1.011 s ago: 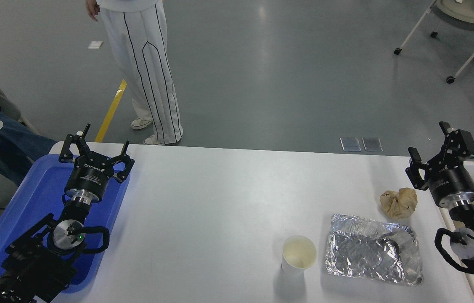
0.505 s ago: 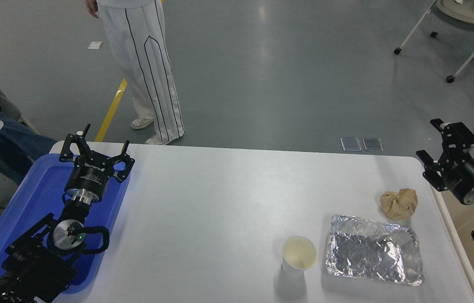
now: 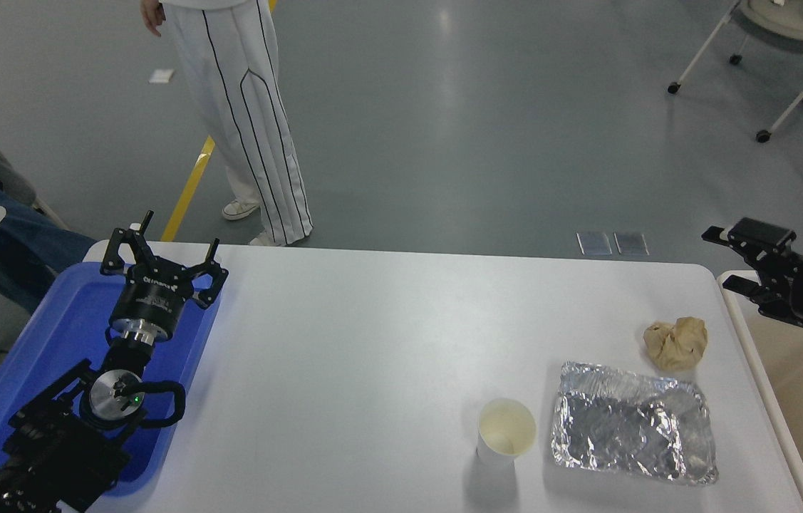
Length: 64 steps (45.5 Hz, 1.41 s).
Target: Pick up paper cup place in dustbin
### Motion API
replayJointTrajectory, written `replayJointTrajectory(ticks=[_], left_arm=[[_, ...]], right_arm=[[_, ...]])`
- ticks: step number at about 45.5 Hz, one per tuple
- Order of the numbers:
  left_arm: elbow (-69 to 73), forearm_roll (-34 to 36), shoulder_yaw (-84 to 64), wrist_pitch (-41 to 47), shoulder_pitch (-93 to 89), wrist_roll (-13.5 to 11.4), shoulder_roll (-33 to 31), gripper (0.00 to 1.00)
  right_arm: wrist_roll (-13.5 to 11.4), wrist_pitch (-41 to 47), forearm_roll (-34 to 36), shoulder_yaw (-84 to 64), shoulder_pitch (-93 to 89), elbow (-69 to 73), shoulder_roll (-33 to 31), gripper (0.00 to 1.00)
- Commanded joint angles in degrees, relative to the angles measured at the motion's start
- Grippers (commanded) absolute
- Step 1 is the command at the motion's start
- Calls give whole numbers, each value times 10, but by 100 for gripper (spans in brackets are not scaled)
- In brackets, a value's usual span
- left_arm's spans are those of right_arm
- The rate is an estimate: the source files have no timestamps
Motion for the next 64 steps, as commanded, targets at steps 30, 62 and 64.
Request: replayJointTrajectory(ticks=[30,62,64], left_arm=[[1,0,0,0,0,0,0,100],[1,0,0,1,1,0,0,100],[1,0,0,1,0,0,0,100]], right_arm=[[-17,225,-223,-188,467,190,293,100],[-93,225,-206,-193,500,196,294,100],[-93,225,-205,-190,501,196,294,100]])
